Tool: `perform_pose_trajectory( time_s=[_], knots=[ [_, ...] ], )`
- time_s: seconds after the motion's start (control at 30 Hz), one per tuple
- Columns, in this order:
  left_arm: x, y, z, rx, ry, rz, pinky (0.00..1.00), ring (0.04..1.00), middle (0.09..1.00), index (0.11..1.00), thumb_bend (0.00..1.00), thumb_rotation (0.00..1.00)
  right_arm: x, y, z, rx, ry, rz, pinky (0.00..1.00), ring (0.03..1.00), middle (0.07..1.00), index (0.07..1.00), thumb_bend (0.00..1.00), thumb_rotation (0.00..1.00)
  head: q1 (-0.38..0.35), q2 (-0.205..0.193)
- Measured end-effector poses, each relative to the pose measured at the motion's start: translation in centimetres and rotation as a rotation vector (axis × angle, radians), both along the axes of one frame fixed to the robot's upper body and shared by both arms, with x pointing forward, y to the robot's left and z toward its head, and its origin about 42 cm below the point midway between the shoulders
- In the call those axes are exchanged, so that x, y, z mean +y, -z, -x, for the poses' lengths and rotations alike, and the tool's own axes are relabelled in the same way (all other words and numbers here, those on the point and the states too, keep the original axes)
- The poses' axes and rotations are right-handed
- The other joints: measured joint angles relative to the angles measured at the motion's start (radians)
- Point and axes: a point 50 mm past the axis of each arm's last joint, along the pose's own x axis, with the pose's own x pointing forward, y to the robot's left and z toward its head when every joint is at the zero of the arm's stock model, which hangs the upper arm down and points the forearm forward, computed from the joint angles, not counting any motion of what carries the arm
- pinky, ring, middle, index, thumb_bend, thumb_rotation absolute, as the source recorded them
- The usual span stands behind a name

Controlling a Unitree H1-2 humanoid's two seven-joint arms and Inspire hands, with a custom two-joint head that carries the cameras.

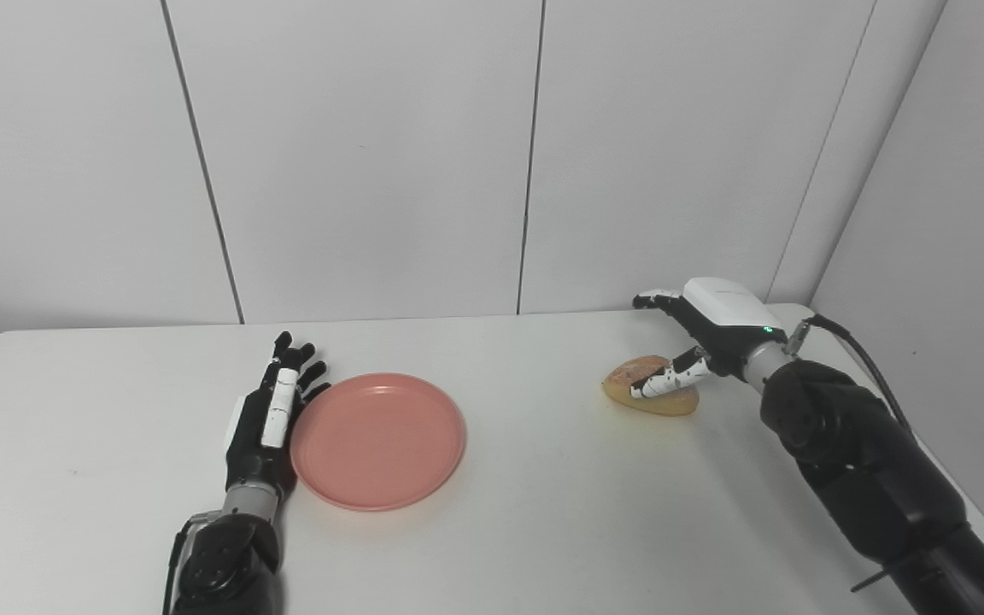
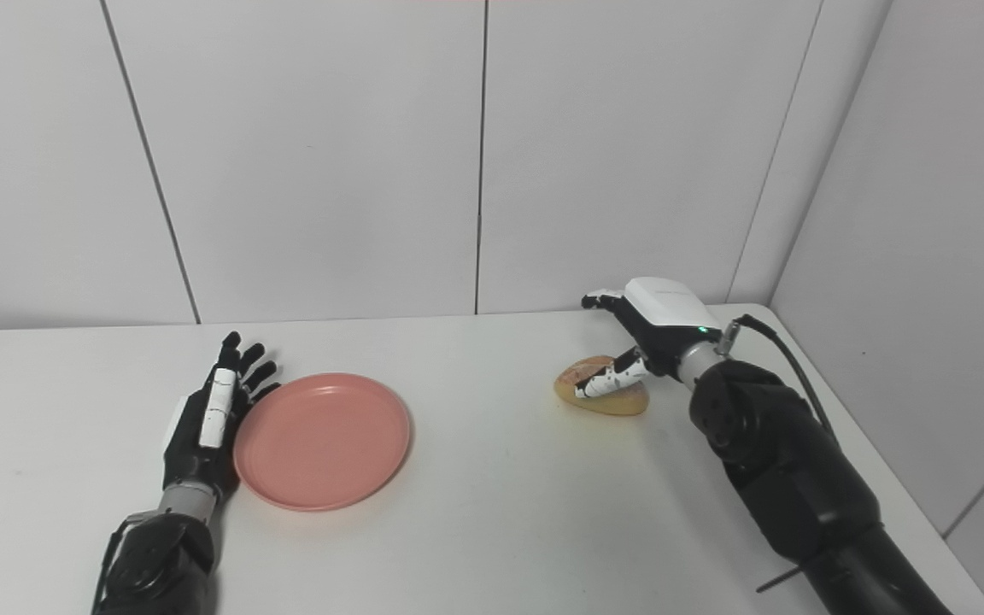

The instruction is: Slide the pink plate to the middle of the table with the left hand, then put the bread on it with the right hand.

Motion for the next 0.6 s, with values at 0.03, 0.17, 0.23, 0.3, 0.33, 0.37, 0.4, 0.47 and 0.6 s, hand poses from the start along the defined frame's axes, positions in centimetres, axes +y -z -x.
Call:
perform_pose_trajectory(
  time_s=[0.03,0.17,0.23,0.3,0.33,0.37,0.4,0.47,0.6],
  knots=[
    [0.0,0.0,0.0,0.001,0.000,0.000,0.82,0.894,0.934,0.973,1.00,0.83,0.0,0.1,-0.2,0.015,-0.003,0.001,0.64,0.831,0.870,0.828,1.00,0.30,0.002,0.002],
    [0.0,0.0,0.0,0.000,-0.005,0.001,0.80,0.885,0.925,0.968,1.00,0.83,0.1,0.1,-0.9,0.073,-0.013,0.011,0.67,0.853,0.880,0.831,1.00,0.25,0.005,0.003],
    [0.1,0.1,0.1,0.001,-0.009,0.000,0.80,0.885,0.923,0.968,1.00,0.83,0.4,0.1,-1.2,0.089,-0.021,0.019,0.67,0.851,0.876,0.826,1.00,0.23,0.006,0.003],
    [0.0,0.1,0.1,0.002,-0.008,0.001,0.80,0.884,0.923,0.967,1.00,0.83,0.3,0.2,-1.4,0.103,-0.018,0.022,0.67,0.845,0.873,0.824,1.00,0.22,0.008,0.003],
    [0.0,0.1,0.1,0.002,-0.008,0.001,0.80,0.885,0.921,0.965,1.00,0.83,0.3,0.3,-1.4,0.107,-0.018,0.023,0.66,0.839,0.869,0.821,1.00,0.22,0.009,0.003],
    [0.0,0.1,0.1,0.002,-0.009,0.001,0.80,0.885,0.920,0.964,1.00,0.83,0.3,0.4,-1.5,0.113,-0.017,0.024,0.66,0.840,0.870,0.821,1.00,0.22,0.009,0.003],
    [0.0,0.1,0.1,0.002,-0.009,0.001,0.80,0.885,0.920,0.964,1.00,0.83,0.3,0.6,-1.5,0.120,-0.015,0.025,0.66,0.840,0.871,0.821,1.00,0.23,0.009,0.005],
    [0.0,0.1,0.1,0.002,-0.010,0.001,0.80,0.886,0.921,0.964,1.00,0.83,0.1,1.0,-1.6,0.136,-0.010,0.028,0.66,0.840,0.874,0.820,1.00,0.23,0.011,0.005],
    [0.0,0.1,0.2,0.003,-0.014,0.000,0.79,0.881,0.916,0.962,0.99,0.84,0.4,1.3,-1.7,0.147,-0.017,0.042,0.66,0.835,0.875,0.817,1.00,0.21,0.014,0.006]
  ],
)
